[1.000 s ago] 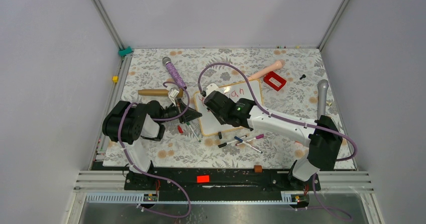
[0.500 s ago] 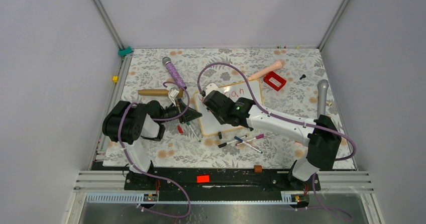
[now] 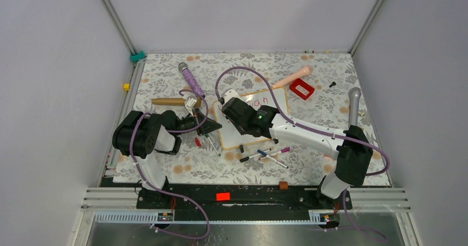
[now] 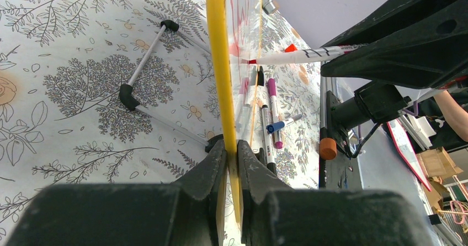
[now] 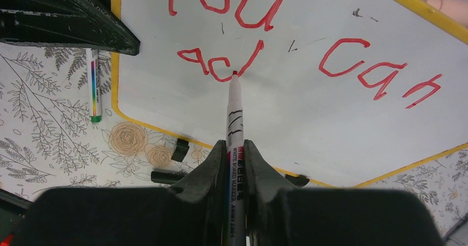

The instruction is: Write a sentence on the whiteboard

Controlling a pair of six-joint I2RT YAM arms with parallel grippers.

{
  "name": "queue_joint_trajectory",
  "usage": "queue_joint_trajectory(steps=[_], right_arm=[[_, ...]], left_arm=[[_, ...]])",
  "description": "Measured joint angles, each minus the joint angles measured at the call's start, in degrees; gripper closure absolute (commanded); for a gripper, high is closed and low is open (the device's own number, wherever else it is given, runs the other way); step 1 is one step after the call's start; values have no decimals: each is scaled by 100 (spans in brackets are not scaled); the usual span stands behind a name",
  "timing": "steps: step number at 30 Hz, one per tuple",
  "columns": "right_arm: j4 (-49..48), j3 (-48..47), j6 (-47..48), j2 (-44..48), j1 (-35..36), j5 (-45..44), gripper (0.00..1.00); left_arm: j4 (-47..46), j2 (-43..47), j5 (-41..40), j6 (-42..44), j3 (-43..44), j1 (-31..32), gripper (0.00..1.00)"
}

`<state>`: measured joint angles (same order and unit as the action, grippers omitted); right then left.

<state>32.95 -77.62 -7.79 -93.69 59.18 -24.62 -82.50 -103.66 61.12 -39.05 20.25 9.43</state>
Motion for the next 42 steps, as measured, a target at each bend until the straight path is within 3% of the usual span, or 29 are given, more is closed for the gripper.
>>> queue_joint_trajectory(steps=[42], right_arm=[[-26,238,-212,216,-160,-144,100]], left_arm=[[0,0,-7,2,0,0,100]])
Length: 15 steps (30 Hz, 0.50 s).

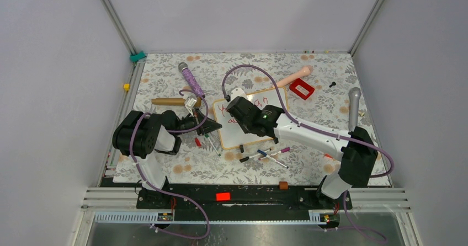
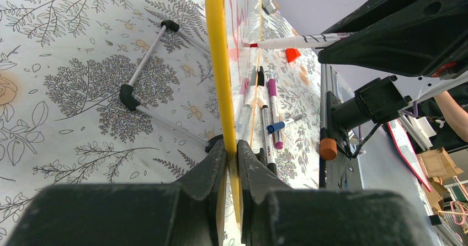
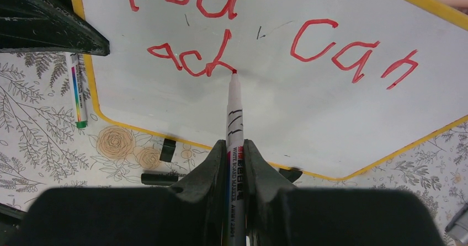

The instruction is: Write a sentence on the whiteboard

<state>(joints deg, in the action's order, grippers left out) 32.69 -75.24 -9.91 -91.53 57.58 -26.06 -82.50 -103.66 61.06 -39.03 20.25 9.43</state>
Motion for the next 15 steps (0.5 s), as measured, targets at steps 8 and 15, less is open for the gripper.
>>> queue_joint_trajectory(steps=[8,15], right_arm=[[2,116,-72,55,-2,20,100],[9,160,-92,72,-2,59,100]], left_arm=[[0,0,-2,0,0,0,100],[0,0,0,0,0,0,100]])
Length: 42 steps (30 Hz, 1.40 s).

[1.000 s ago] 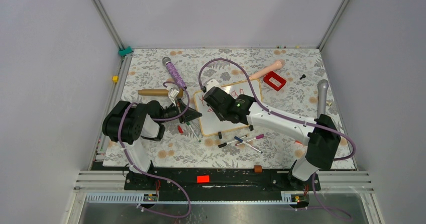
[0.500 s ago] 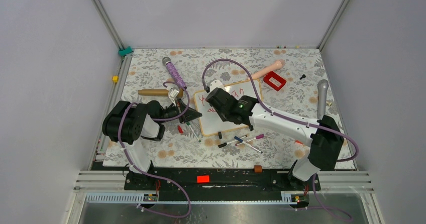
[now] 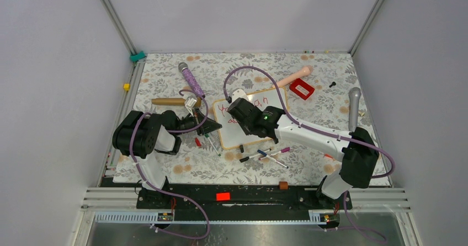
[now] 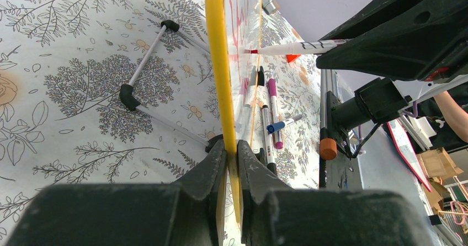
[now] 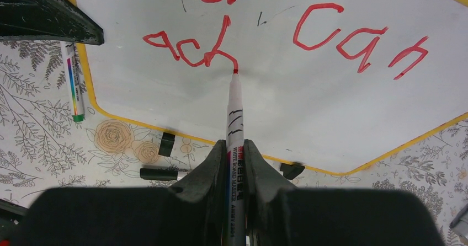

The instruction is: Write a sentence on the whiteboard

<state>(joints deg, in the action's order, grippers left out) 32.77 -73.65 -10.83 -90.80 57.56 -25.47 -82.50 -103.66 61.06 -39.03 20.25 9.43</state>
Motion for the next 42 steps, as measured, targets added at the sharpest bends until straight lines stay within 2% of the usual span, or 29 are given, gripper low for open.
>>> queue_joint_trajectory(steps=[9,20,30,42], right_arm=[[17,11,-11,90,-24,-7,100],[-317,697,-190,1427,-120,-101,100],[-361,1043,-278,1451,-140,-83,100],[-710,1069,122,1368,-149,-90,100]], left_arm=[[-20,0,20,0,0,0,100],[-33,0,22,0,0,0,100],[-31,0,26,2,0,-17,100],[57,7,247,66,155,-111,99]])
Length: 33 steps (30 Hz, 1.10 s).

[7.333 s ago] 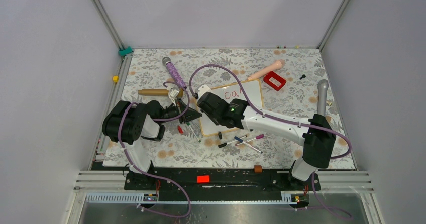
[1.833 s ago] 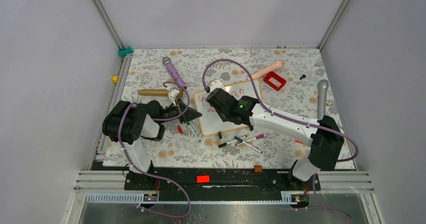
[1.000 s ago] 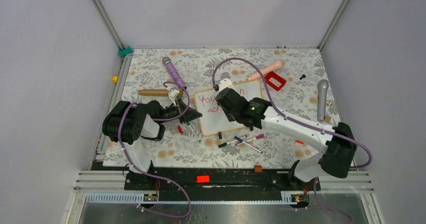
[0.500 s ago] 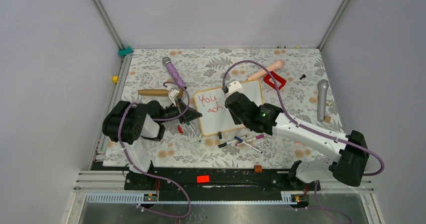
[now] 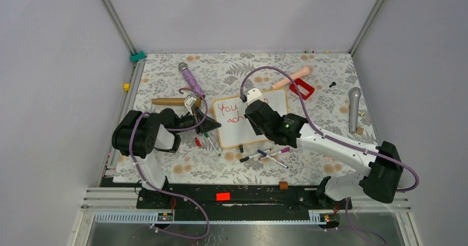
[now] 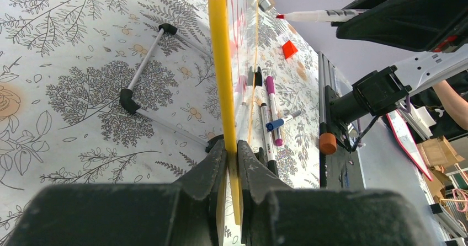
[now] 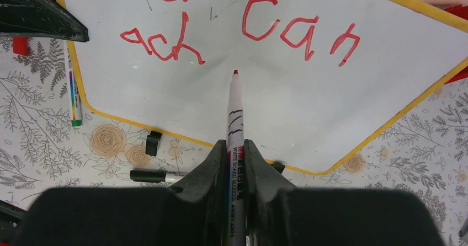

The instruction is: Write a sentence on the whiteboard

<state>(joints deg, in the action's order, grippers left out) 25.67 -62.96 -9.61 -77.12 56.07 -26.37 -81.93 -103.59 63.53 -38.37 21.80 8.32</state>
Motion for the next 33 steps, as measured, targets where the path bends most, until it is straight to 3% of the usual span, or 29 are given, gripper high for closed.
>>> queue_joint_trajectory(steps=[18,33], right_arm=[[-223,-291,186,-378,-85,-37,100],[-223,-470,173,-570,-302,511,100]], left_arm=[[44,-52,138,-4,85,-46,99],[44,-52,140,-2,87,-46,99]])
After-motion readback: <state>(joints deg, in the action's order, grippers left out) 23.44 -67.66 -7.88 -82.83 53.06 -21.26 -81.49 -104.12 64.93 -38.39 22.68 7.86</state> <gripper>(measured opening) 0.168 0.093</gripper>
